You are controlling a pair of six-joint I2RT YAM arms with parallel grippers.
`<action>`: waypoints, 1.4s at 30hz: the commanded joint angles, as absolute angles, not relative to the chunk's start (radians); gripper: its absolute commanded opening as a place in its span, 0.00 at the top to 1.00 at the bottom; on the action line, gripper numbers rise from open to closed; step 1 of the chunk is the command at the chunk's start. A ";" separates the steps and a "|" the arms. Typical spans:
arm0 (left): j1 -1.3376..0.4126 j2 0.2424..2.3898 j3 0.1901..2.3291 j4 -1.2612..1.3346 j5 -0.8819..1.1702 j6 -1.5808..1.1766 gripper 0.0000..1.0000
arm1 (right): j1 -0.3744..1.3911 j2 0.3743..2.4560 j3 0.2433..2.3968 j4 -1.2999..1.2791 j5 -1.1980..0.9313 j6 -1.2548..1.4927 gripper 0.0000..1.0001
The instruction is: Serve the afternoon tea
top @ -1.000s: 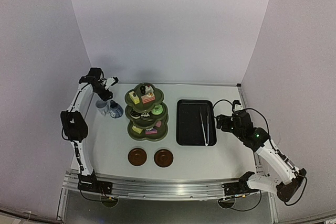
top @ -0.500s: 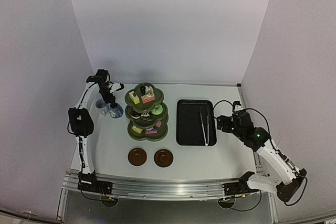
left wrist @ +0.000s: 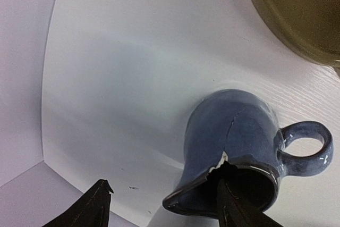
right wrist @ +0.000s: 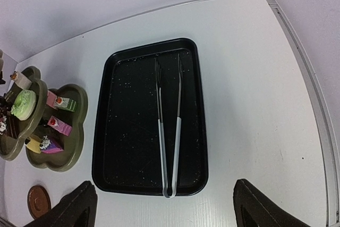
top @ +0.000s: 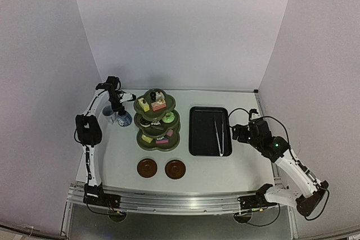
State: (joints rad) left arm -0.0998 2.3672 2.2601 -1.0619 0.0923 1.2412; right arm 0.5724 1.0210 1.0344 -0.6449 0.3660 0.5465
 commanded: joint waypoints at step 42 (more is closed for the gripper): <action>-0.133 2.299 2.174 -1.259 -0.024 1.341 1.00 | 0.576 1.005 1.043 -0.653 0.349 0.584 0.15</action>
State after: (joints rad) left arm -0.1408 2.3669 2.1947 -1.1518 -0.0064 1.4007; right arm 0.5724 1.0226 1.0340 -0.6487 0.3542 0.5714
